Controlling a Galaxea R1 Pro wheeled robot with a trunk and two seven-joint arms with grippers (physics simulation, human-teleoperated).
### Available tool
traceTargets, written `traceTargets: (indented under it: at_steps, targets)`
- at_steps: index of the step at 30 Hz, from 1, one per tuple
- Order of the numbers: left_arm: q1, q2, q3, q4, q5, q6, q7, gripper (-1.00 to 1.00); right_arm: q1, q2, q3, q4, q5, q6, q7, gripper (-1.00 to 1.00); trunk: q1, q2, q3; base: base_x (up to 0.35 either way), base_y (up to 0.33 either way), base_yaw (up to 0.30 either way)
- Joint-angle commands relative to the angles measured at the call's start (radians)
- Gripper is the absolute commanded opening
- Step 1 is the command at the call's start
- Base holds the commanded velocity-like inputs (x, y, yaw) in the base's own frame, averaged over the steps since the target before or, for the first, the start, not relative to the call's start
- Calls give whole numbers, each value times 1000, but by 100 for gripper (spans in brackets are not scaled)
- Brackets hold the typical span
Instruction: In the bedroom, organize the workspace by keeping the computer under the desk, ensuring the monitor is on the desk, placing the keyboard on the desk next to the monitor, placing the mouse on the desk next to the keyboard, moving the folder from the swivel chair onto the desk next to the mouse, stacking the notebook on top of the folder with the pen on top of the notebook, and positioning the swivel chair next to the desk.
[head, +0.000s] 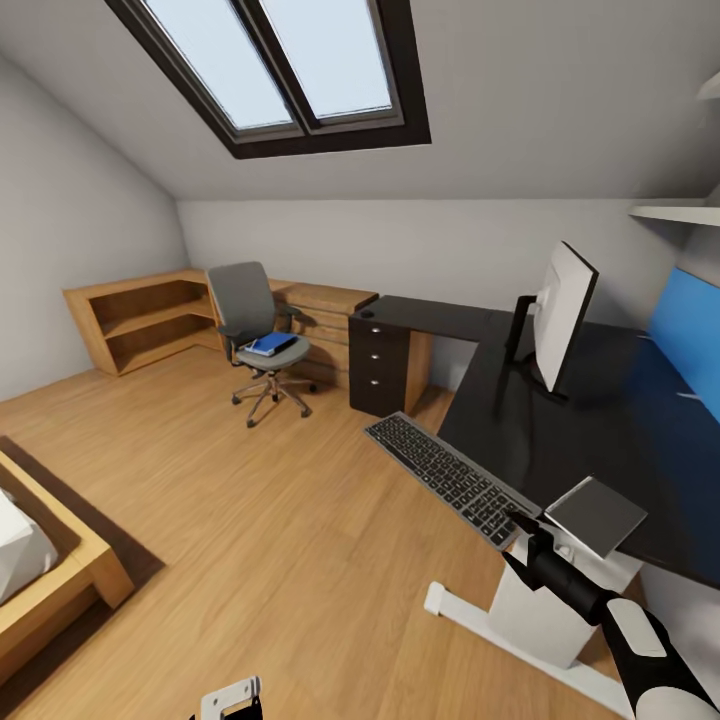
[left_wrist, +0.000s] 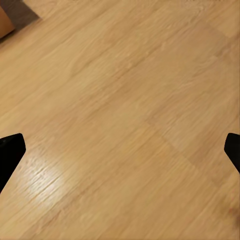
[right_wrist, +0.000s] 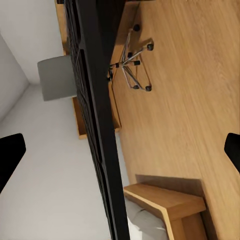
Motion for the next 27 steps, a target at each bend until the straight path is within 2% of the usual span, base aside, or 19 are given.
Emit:
traceTargets:
  at_steps: [1, 19, 20, 27]
  targets:
    - [-1, 1, -4, 0, 10, -7, 6, 100, -1, 0, -5, 0, 2, 7, 3, 100, 0, 0, -1, 41, 0, 0]
    - [0, 1, -4, 0, 10, -7, 6, 100, -2, 0, -5, 0, 3, 7, 3, 100, 0, 0, -1, 47, 6, 0]
    - [0, 1, -4, 0, 10, -7, 6, 100, -2, 0, -5, 0, 3, 7, 3, -100, 0, 0, -1, 2, 0, 0]
    - [0, 1, -3, 0, 10, -7, 6, 100, -1, 1, -5, 0, 3, 7, 3, -100, 0, 0, -1, 0, 0, 0]
